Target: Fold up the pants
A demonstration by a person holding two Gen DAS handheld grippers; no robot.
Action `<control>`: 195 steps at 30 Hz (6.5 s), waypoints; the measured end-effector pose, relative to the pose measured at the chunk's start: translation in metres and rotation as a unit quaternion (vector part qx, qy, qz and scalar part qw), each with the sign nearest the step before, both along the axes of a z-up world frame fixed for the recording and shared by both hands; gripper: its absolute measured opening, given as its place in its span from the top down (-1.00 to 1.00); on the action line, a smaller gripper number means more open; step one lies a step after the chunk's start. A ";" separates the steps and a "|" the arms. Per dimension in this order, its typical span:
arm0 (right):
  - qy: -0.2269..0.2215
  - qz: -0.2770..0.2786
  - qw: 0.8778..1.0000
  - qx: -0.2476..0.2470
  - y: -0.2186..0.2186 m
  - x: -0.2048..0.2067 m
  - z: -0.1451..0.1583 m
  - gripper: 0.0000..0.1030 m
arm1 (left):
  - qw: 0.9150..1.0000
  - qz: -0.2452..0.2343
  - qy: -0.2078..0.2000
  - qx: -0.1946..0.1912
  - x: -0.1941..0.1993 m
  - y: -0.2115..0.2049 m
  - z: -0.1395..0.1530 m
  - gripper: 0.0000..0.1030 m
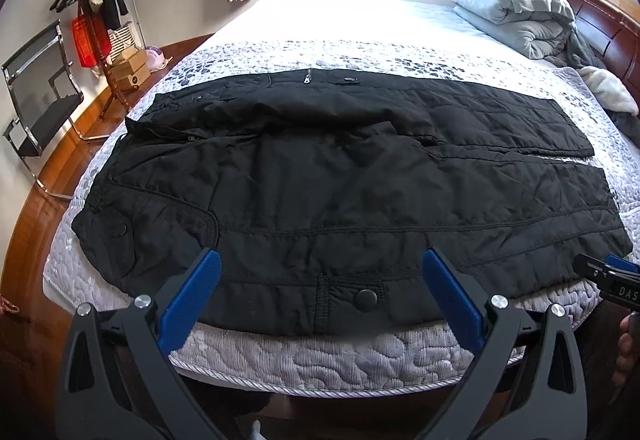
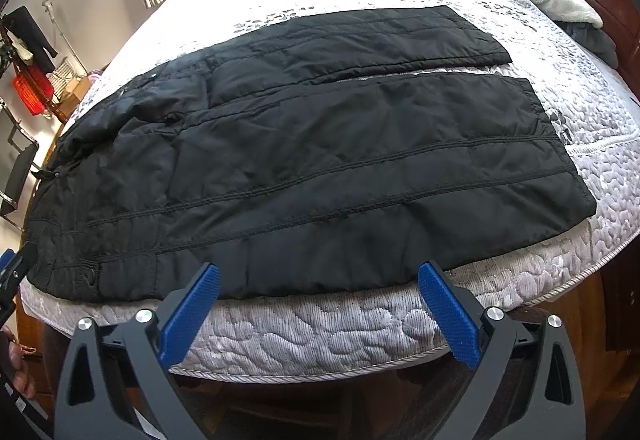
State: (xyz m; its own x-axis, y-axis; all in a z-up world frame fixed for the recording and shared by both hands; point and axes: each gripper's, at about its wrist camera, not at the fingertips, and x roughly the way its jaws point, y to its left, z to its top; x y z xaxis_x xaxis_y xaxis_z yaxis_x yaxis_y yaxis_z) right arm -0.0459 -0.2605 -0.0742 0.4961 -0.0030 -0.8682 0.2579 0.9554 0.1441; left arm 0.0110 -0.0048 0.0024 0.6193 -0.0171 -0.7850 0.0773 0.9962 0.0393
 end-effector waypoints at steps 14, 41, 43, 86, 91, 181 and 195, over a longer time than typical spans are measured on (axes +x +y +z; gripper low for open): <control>0.008 -0.002 1.000 0.003 -0.002 0.002 -0.006 -0.93 | 1.000 0.011 0.007 0.004 0.004 0.002 -0.003 -0.95; 0.015 -0.001 1.000 0.009 -0.002 0.005 -0.012 -0.93 | 1.000 0.005 0.016 0.012 0.006 0.000 -0.009 -0.95; 0.016 -0.001 1.000 0.010 -0.002 0.005 -0.013 -0.93 | 1.000 0.005 0.016 0.013 0.006 0.000 -0.010 -0.95; -0.039 0.141 0.989 0.026 -0.021 0.161 0.045 -0.93 | 0.997 0.006 0.079 -0.014 0.164 -0.013 0.014 -0.95; -0.034 0.241 0.967 0.069 -0.024 0.245 0.043 -0.93 | 0.993 -0.031 0.115 -0.026 0.243 -0.032 0.009 -0.95; -0.128 0.372 0.914 0.096 -0.024 0.292 0.046 0.81 | 0.920 -0.366 0.139 -0.023 0.294 -0.148 -0.018 0.86; -0.165 0.360 0.912 0.107 -0.012 0.172 0.067 0.80 | 0.937 -0.334 0.094 -0.042 0.185 -0.125 0.016 0.86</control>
